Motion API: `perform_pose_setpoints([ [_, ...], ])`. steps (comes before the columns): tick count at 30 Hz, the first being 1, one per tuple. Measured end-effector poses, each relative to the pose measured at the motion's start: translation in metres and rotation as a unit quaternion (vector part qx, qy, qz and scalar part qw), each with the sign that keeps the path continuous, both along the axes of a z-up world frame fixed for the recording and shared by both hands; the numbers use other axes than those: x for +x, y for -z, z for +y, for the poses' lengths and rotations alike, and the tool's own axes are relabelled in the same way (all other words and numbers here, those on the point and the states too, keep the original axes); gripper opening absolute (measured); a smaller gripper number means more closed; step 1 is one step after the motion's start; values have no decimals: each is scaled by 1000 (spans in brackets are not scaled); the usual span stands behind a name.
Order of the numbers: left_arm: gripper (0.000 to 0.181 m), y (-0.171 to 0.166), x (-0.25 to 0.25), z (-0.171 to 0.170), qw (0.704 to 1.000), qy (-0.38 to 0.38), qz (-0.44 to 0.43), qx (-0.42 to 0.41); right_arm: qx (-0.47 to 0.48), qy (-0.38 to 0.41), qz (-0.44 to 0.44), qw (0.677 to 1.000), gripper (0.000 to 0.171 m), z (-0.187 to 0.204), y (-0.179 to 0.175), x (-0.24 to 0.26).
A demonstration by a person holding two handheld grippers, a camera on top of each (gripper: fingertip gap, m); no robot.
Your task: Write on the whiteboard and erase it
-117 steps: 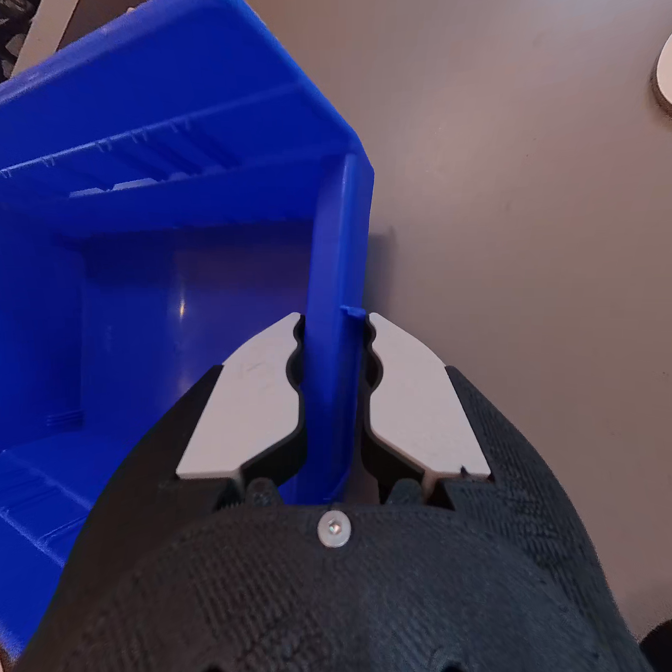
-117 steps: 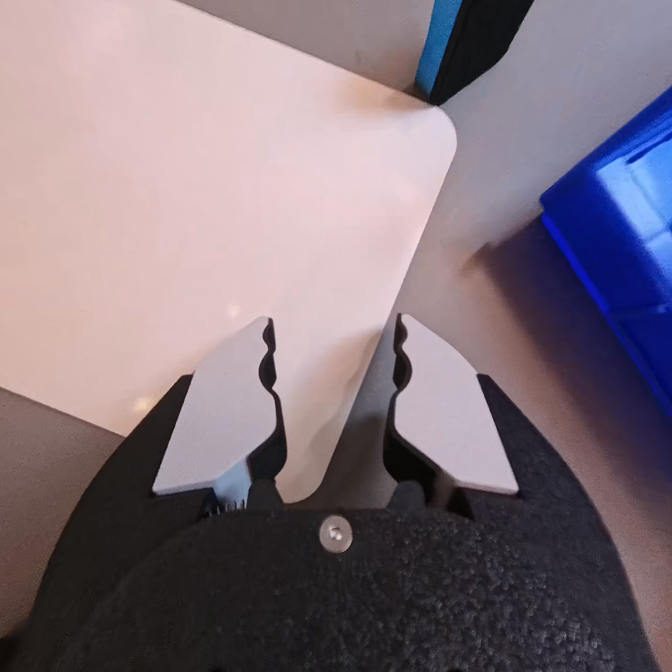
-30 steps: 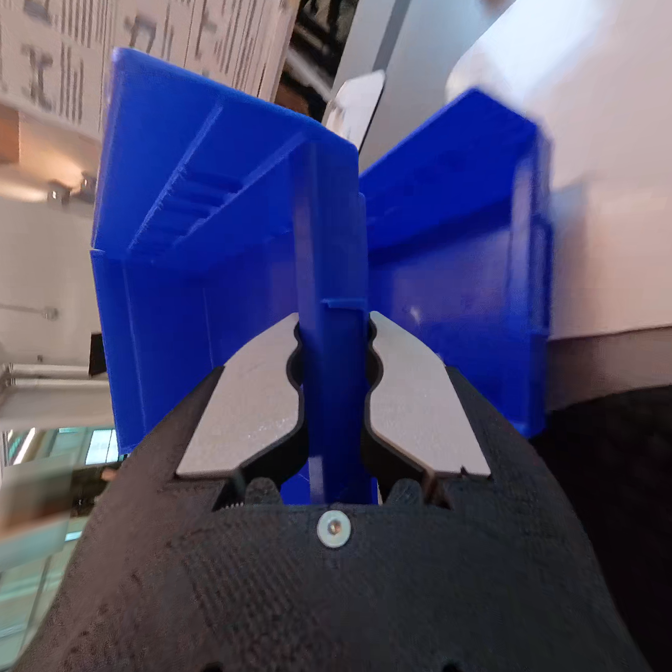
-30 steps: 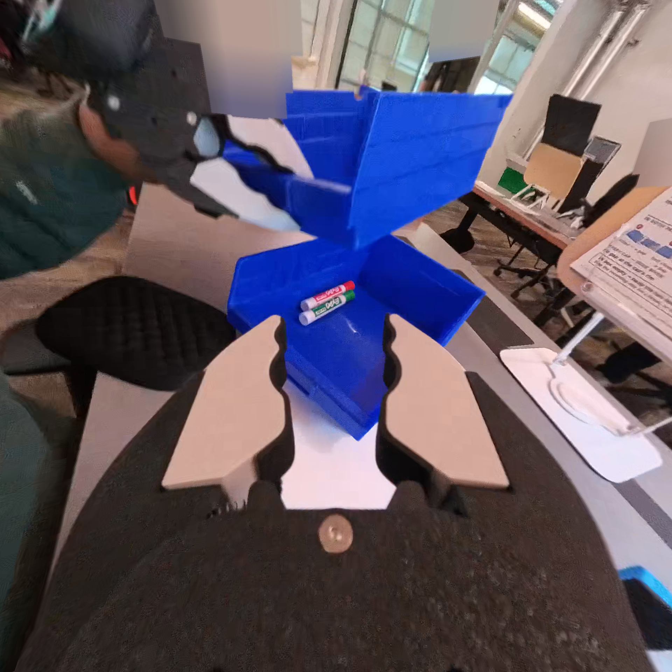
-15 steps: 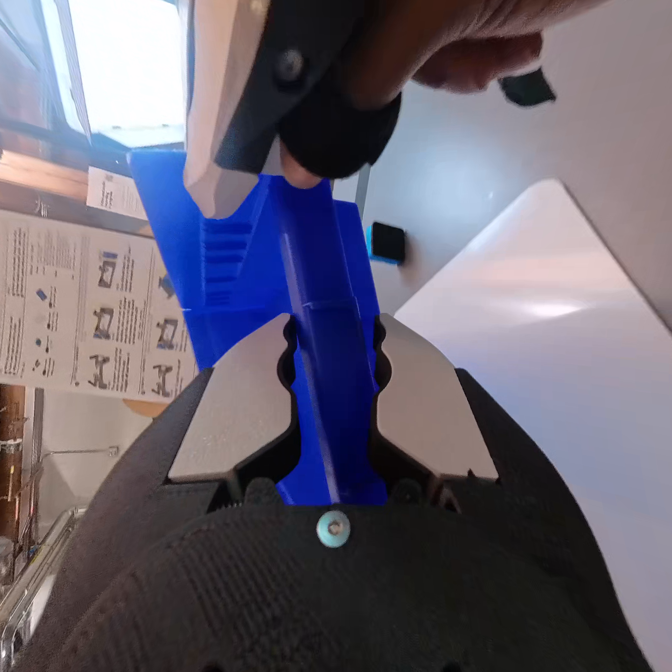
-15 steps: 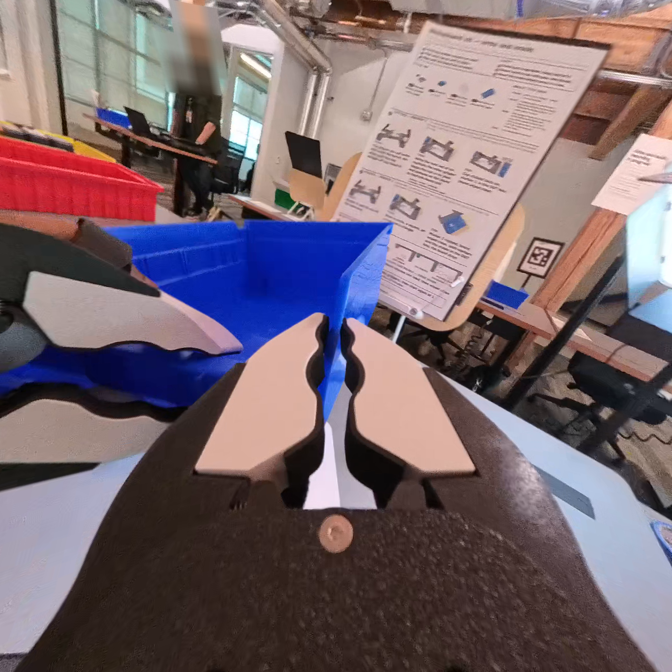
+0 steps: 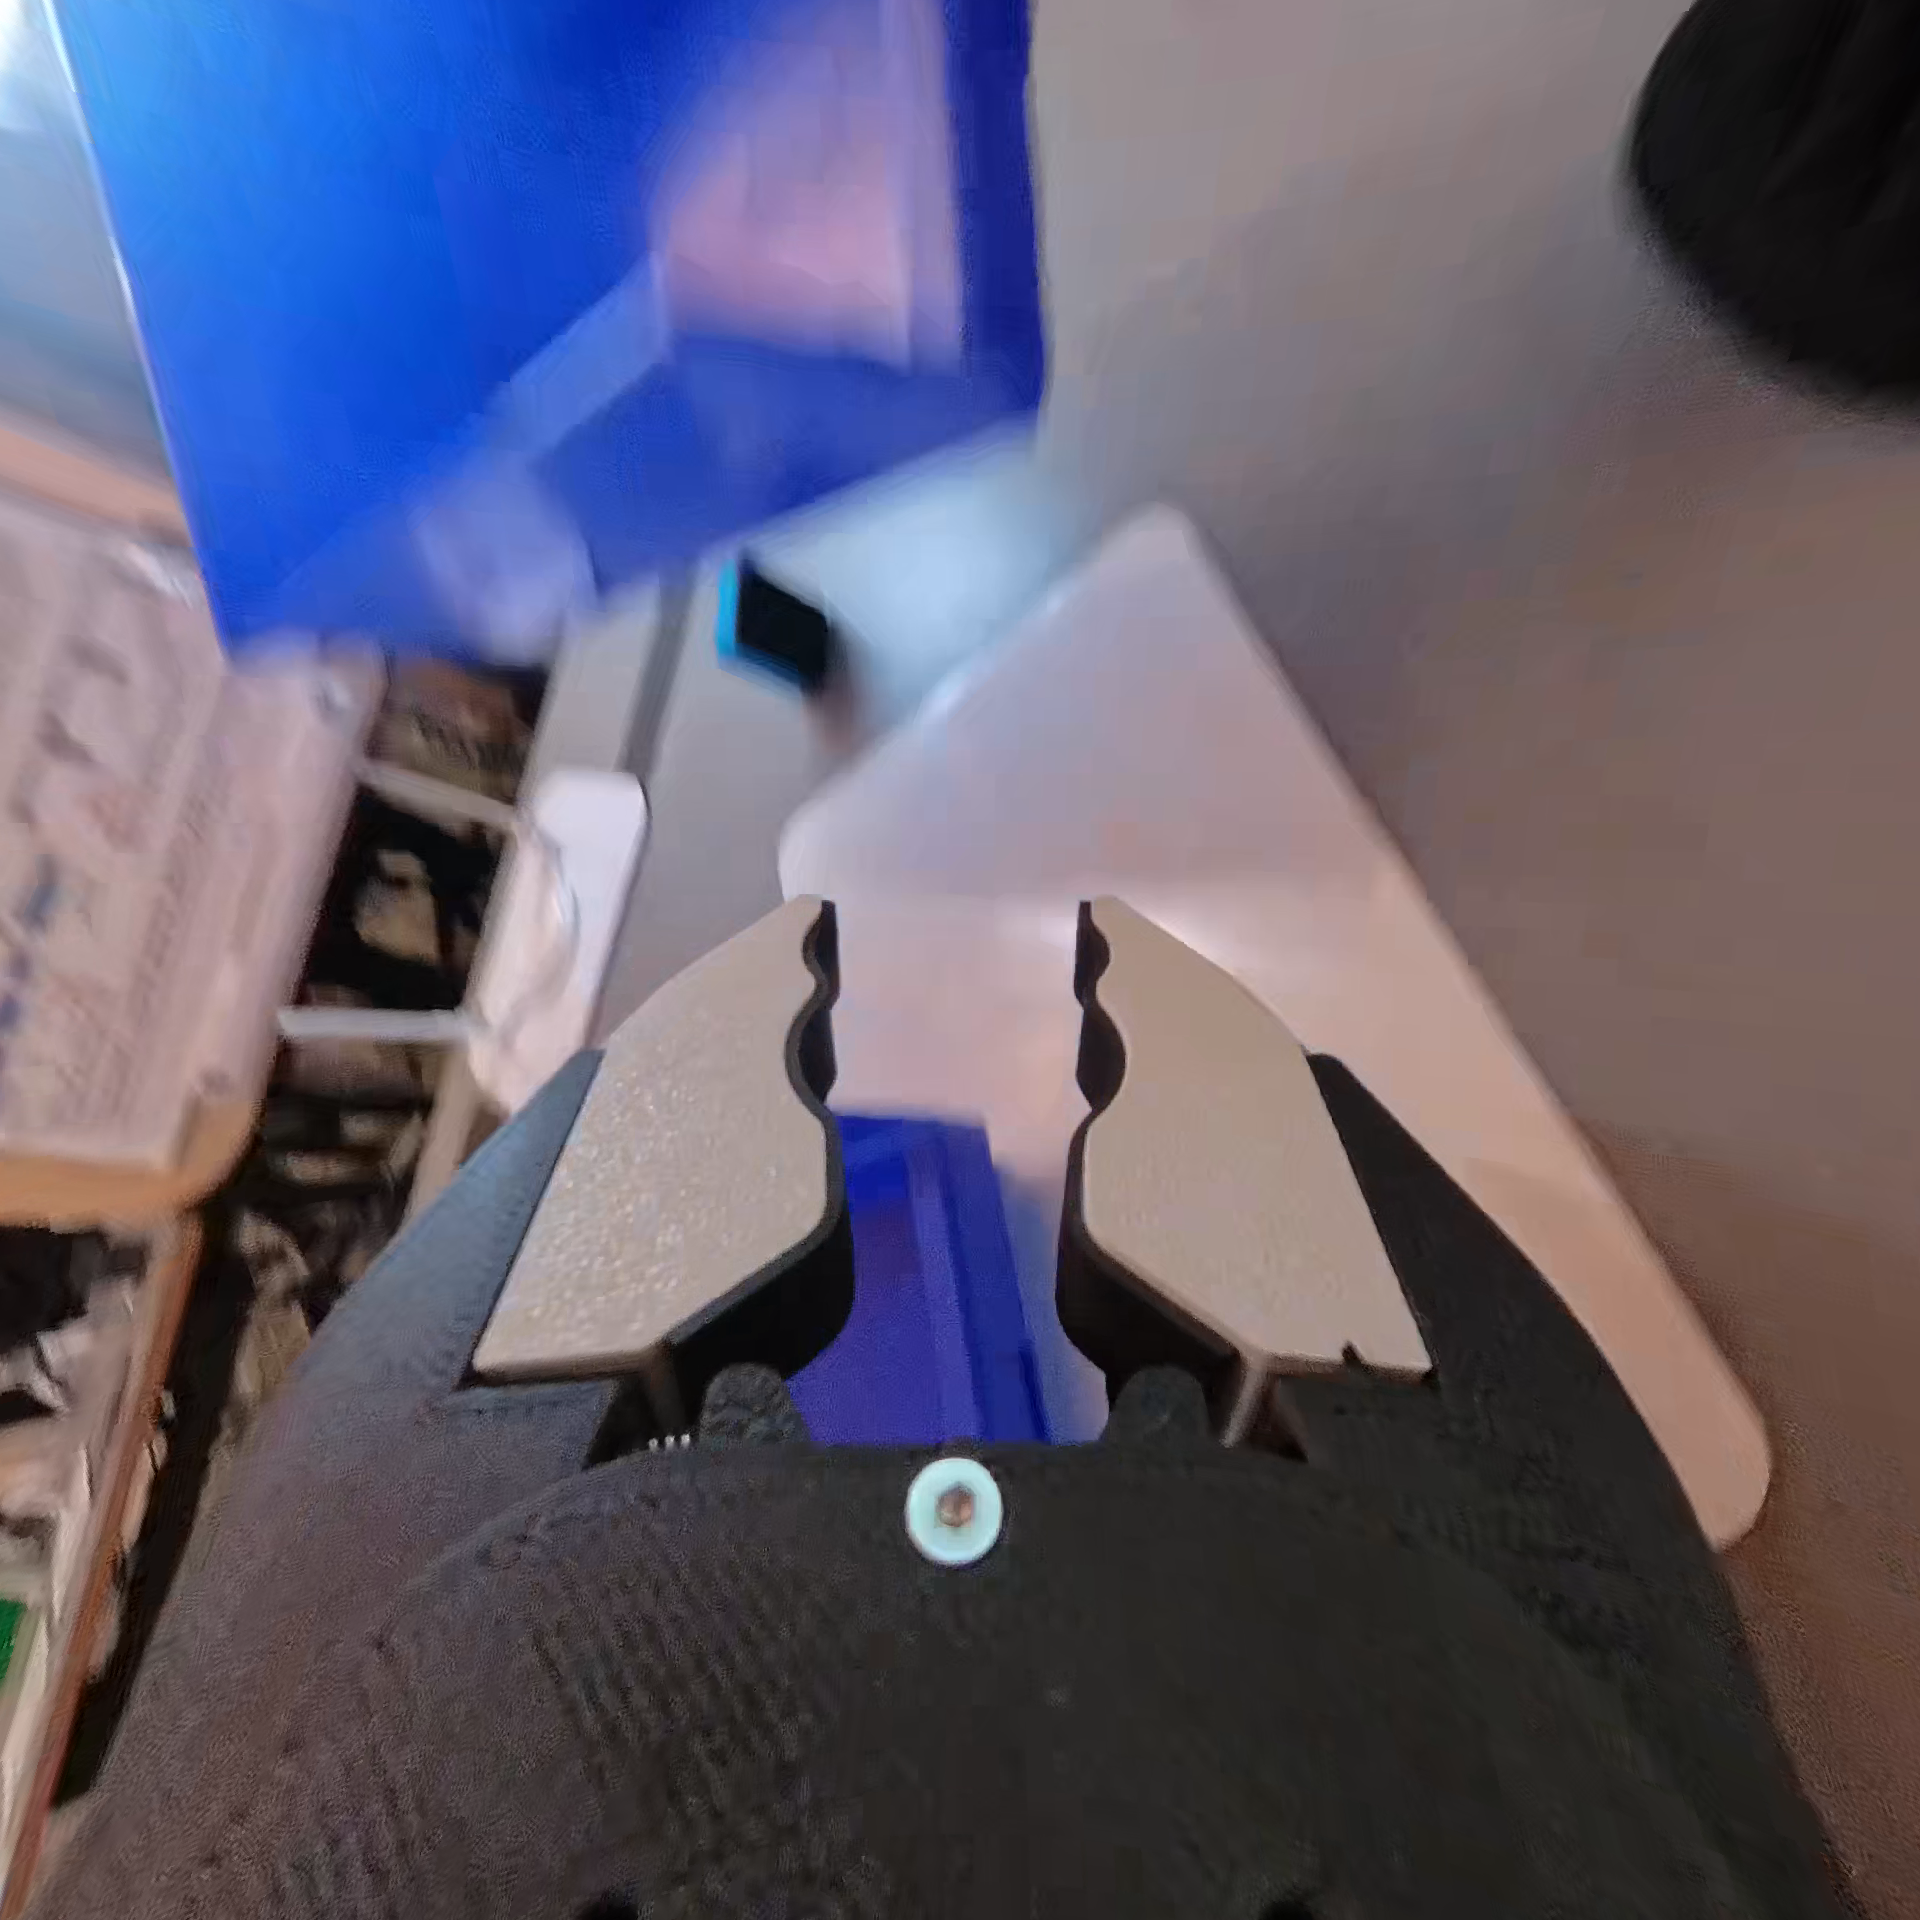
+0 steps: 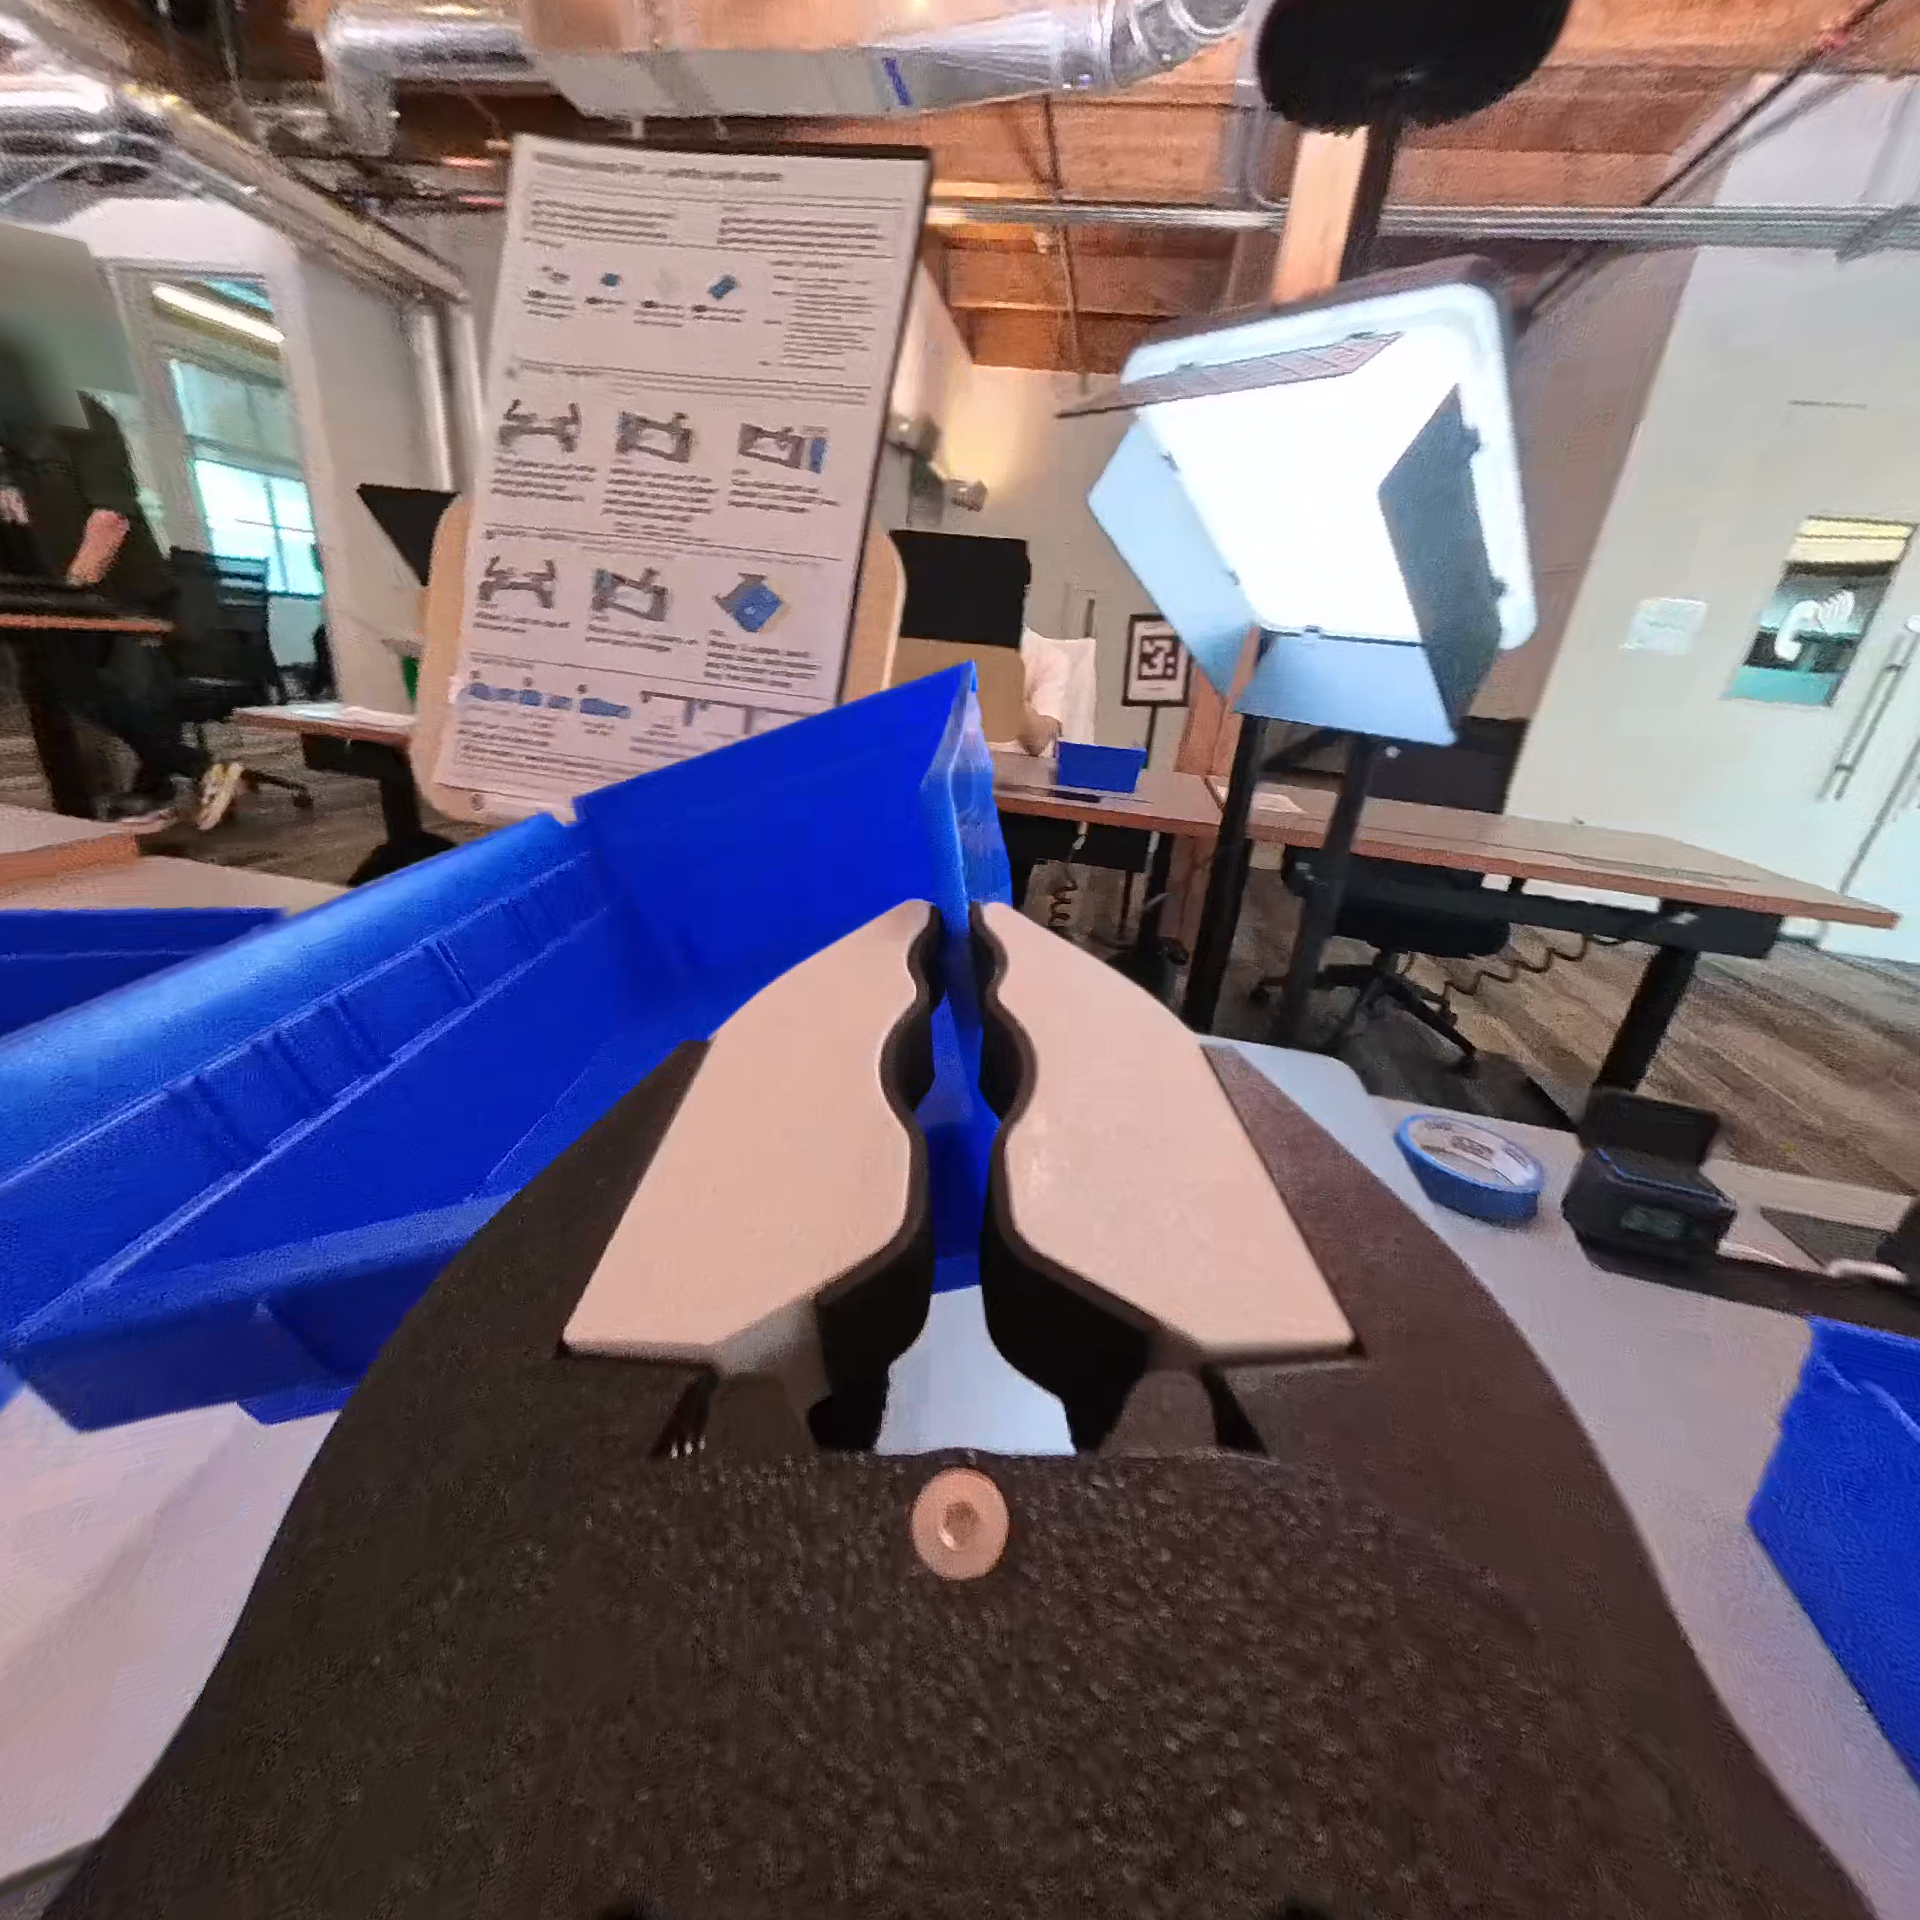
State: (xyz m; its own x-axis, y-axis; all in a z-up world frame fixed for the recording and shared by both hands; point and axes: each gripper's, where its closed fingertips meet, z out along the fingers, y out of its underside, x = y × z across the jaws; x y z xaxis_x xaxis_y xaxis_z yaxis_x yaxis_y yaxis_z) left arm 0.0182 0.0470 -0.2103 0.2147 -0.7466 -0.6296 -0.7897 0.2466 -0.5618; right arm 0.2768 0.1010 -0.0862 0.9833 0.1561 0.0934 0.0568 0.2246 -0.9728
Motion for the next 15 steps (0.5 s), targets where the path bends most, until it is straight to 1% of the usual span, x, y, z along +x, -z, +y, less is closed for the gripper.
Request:
perform_pose_setpoints([
  [2,50,33,-40,16,995,-58,54,-60,-3,37,24,999,2,-4,7,36],
  [4,59,65,-73,20,982,-92,94,-132,-15,72,39,997,3,-3,19,68],
  [6,58,84,-96,21,970,-113,114,-181,-37,104,49,993,3,3,36,96],
  [8,58,98,-117,24,958,-139,147,-203,-69,127,55,988,3,14,59,116],
  [11,53,115,-140,25,938,-164,190,-239,-117,158,39,980,4,31,94,128],
  [12,41,116,-145,28,936,-168,197,-236,-135,152,45,978,4,35,103,127],
  [14,29,118,-149,28,933,-163,201,-251,-187,135,55,972,8,43,122,119],
  [15,29,118,-152,31,933,-165,205,-245,-198,121,50,971,14,44,126,112],
])
